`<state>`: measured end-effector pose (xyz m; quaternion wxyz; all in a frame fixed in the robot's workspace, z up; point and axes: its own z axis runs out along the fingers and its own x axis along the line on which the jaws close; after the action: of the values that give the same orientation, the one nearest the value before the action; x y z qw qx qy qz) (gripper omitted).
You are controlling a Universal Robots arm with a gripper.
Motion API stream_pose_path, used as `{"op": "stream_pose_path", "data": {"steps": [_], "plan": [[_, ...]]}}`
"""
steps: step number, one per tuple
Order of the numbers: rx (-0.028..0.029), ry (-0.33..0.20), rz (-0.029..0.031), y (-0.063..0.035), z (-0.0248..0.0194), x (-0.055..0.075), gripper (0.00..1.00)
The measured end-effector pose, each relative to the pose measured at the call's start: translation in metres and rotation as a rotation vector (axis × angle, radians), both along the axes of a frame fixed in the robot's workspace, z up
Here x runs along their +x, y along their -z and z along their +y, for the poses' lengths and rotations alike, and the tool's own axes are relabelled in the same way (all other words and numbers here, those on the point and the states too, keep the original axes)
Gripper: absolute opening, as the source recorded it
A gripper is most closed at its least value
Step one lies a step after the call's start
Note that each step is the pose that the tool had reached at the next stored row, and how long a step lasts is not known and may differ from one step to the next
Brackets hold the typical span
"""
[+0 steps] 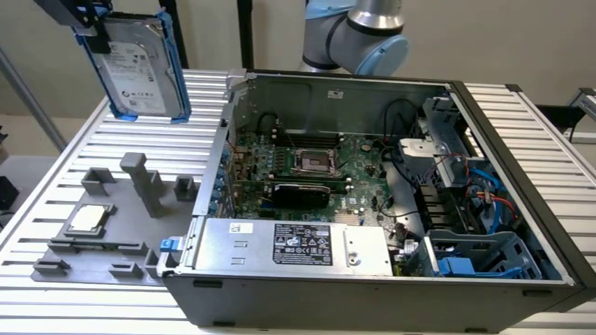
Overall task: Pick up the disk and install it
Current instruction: 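Pick up the disk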
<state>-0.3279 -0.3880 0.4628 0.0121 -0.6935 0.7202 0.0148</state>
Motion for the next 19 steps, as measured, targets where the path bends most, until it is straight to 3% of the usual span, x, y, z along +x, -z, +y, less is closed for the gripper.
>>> {"op": "stream_pose_path", "data": {"steps": [11, 19], "plan": [[0.0061, 0.0, 0.0, -0.0421, -0.015, 0.05, 0.33], [0.0107, 0.0, -0.0001, -0.051, -0.0299, 0.086, 0.33]]}}
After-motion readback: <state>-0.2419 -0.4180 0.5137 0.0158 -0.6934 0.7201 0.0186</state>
